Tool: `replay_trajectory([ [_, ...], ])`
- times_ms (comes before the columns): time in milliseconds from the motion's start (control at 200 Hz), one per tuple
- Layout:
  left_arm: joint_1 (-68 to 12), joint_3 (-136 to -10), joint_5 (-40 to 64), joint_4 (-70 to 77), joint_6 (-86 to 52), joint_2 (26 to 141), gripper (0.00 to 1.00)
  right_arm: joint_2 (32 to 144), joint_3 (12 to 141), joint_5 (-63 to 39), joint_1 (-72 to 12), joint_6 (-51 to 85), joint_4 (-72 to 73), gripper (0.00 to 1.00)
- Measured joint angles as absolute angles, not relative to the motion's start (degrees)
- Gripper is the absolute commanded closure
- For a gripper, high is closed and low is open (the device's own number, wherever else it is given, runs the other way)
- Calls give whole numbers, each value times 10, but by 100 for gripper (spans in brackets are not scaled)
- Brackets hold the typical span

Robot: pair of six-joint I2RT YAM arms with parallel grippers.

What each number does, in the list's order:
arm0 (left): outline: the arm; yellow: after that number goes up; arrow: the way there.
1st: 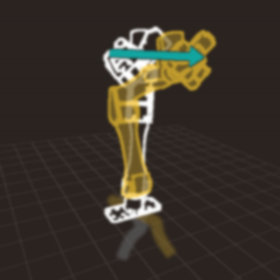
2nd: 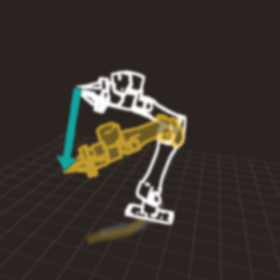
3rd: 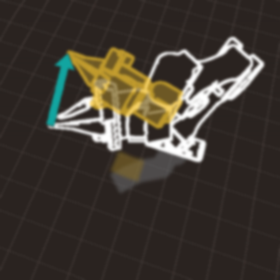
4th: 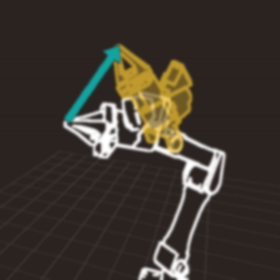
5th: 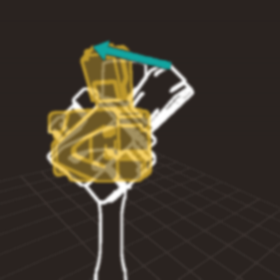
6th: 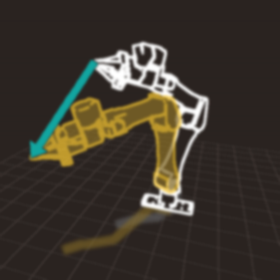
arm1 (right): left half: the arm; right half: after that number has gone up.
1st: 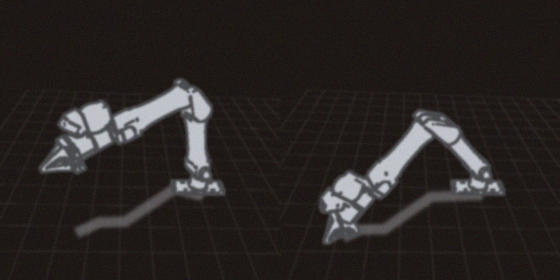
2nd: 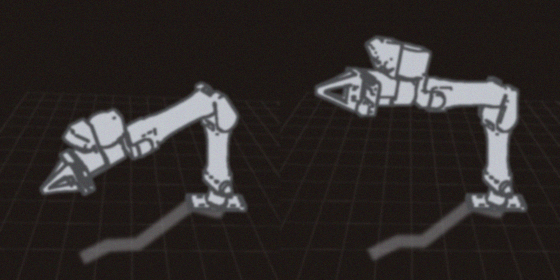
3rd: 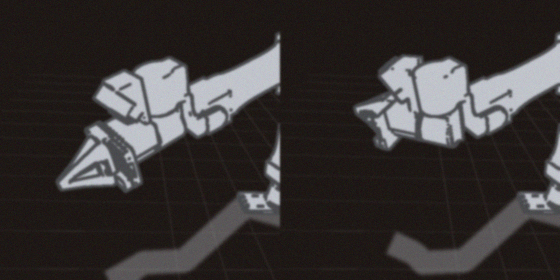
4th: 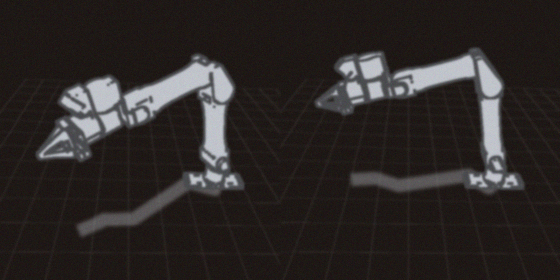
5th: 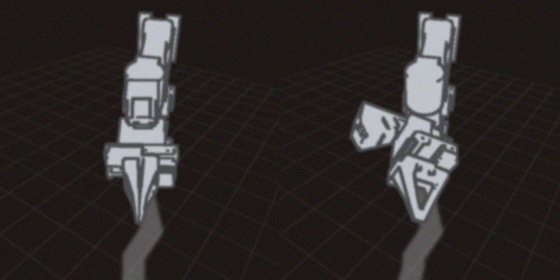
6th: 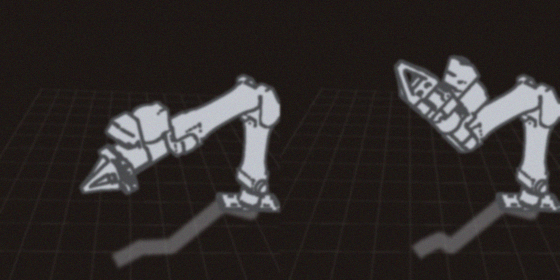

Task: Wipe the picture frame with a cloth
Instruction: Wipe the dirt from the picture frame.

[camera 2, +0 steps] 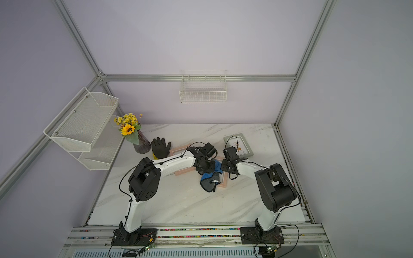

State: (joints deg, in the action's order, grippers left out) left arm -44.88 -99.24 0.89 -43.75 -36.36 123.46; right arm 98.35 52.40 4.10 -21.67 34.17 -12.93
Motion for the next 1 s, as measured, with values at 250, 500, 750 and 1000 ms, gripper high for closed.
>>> replay_trajectory([
  [250,-420,-1153,9,-478,-333,1339,100,980,517,43,-220,342,-119,72],
  [500,-434,-1046,10,-432,-333,1283,100,980,515,46,-220,342,-117,72],
  [750,-470,-939,11,-451,-336,1199,99,981,516,44,-223,342,-116,72],
  [1000,-432,-1080,5,-490,-326,1290,99,982,519,44,-223,342,-117,72],
])
